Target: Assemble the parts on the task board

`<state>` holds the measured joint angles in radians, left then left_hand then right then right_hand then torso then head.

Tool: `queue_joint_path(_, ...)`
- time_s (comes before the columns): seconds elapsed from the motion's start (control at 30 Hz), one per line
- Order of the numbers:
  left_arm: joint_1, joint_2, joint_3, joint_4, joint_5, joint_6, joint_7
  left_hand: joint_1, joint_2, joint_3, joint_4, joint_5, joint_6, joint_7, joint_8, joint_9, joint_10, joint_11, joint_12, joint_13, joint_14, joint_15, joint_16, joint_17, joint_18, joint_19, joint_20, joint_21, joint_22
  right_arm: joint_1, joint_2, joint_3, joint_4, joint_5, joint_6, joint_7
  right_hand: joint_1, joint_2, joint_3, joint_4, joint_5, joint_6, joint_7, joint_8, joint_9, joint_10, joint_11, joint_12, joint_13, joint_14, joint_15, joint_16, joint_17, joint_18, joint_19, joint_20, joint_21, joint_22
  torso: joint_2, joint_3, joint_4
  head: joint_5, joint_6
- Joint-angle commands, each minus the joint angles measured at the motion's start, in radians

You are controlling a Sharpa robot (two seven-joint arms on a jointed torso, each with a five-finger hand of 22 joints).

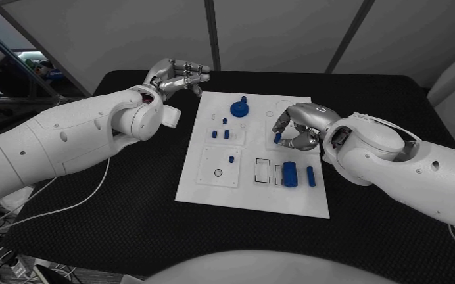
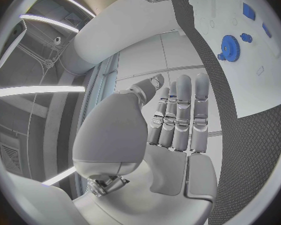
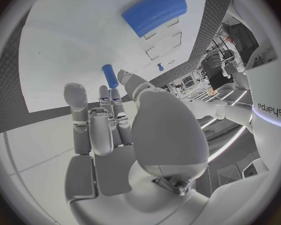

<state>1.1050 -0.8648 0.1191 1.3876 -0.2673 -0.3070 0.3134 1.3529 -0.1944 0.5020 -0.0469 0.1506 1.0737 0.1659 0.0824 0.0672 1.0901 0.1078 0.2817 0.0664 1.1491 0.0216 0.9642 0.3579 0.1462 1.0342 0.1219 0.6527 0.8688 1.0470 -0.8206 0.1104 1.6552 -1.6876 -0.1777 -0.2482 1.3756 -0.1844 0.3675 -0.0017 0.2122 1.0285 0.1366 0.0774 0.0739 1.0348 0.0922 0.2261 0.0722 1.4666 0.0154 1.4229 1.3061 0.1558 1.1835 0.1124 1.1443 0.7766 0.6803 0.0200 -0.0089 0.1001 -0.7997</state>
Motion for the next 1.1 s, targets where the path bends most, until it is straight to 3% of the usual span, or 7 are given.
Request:
queue_joint_path(0.03, 0.002, 0.0, 0.001, 0.001, 0.003, 0.011, 0.003, 0.001, 0.012, 0.001, -0.005, 0.002, 0.001, 0.009, -0.005, -0.001, -0.008, -0.001, -0.004, -0.001, -0.005, 0.003, -0.003, -0.002, 0.036, -0.009, 0.001, -0.004, -0.001, 0.002, 0.005, 0.001, -0.006, -0.005, 0.029, -0.006, 0.005, 0.016, 0.01, 0.001, -0.001, 0.017, 0.003, 0.007, 0.003, 0.016, -0.002, 0.009, -0.001, 0.05, -0.008, 0.006, 0.004, -0.01, 0.012, 0.0, 0.009, 0.007, 0.0, -0.0003, -0.0001, 0.002, -0.001)
queue_joint_path(0.5, 0.002, -0.001, 0.001, 0.002, 0.003, 0.01, 0.003, 0.0, 0.014, 0.001, -0.004, 0.002, 0.001, 0.009, -0.005, -0.001, -0.008, -0.001, -0.004, -0.001, -0.005, 0.003, -0.004, -0.002, 0.036, -0.009, 0.002, -0.005, -0.002, 0.001, 0.033, 0.0, -0.037, -0.007, 0.05, -0.009, 0.037, 0.065, 0.055, -0.002, -0.028, 0.103, -0.01, 0.034, 0.014, 0.14, -0.032, 0.039, 0.006, 0.059, -0.032, 0.027, 0.037, -0.019, 0.042, -0.021, 0.044, 0.061, 0.0, 0.0, -0.0006, 0.002, -0.006)
queue_joint_path(0.7, 0.002, -0.001, 0.001, 0.002, 0.003, 0.009, 0.002, 0.0, 0.014, 0.001, -0.004, 0.002, 0.001, 0.009, -0.005, -0.001, -0.008, -0.001, -0.004, -0.001, -0.005, 0.003, -0.004, -0.002, 0.036, -0.009, 0.002, -0.005, -0.002, 0.001, 0.039, 0.0, -0.041, -0.011, 0.043, -0.017, 0.04, 0.071, 0.058, -0.004, -0.033, 0.115, -0.012, 0.037, 0.015, 0.151, -0.036, 0.035, 0.008, 0.059, -0.035, 0.029, 0.041, -0.021, 0.045, -0.025, 0.048, 0.067, -0.001, -0.0008, -0.0002, 0.002, -0.01)
queue_joint_path(0.93, 0.002, -0.002, 0.001, 0.002, 0.003, 0.009, 0.002, 0.001, 0.015, 0.001, -0.004, 0.002, 0.001, 0.009, -0.005, -0.001, -0.009, -0.001, -0.003, -0.001, -0.005, 0.003, -0.004, -0.003, 0.036, -0.009, 0.002, -0.005, -0.002, 0.001, 0.037, 0.0, -0.032, -0.025, -0.004, -0.024, 0.061, 0.085, 0.073, -0.02, -0.046, 0.132, -0.01, 0.039, 0.017, 0.17, -0.037, 0.025, 0.011, 0.061, -0.038, 0.034, 0.048, -0.023, 0.051, -0.029, 0.058, 0.081, -0.002, 0.0003, -0.0012, 0.003, -0.008)
queue_joint_path(1.1, 0.002, -0.001, 0.001, 0.001, 0.003, 0.009, 0.002, 0.001, 0.015, 0.001, -0.004, 0.002, 0.001, 0.009, -0.005, -0.001, -0.009, -0.001, -0.003, -0.001, -0.005, 0.003, -0.004, -0.003, 0.036, -0.009, 0.002, -0.005, -0.002, 0.001, 0.019, 0.001, 0.006, -0.028, -0.055, -0.018, 0.066, 0.086, 0.078, -0.026, -0.041, 0.139, -0.01, 0.04, 0.018, 0.179, -0.038, 0.022, 0.013, 0.062, -0.038, 0.036, 0.051, -0.024, 0.055, -0.03, 0.063, 0.089, -0.002, -0.0002, -0.0015, 0.003, -0.006)
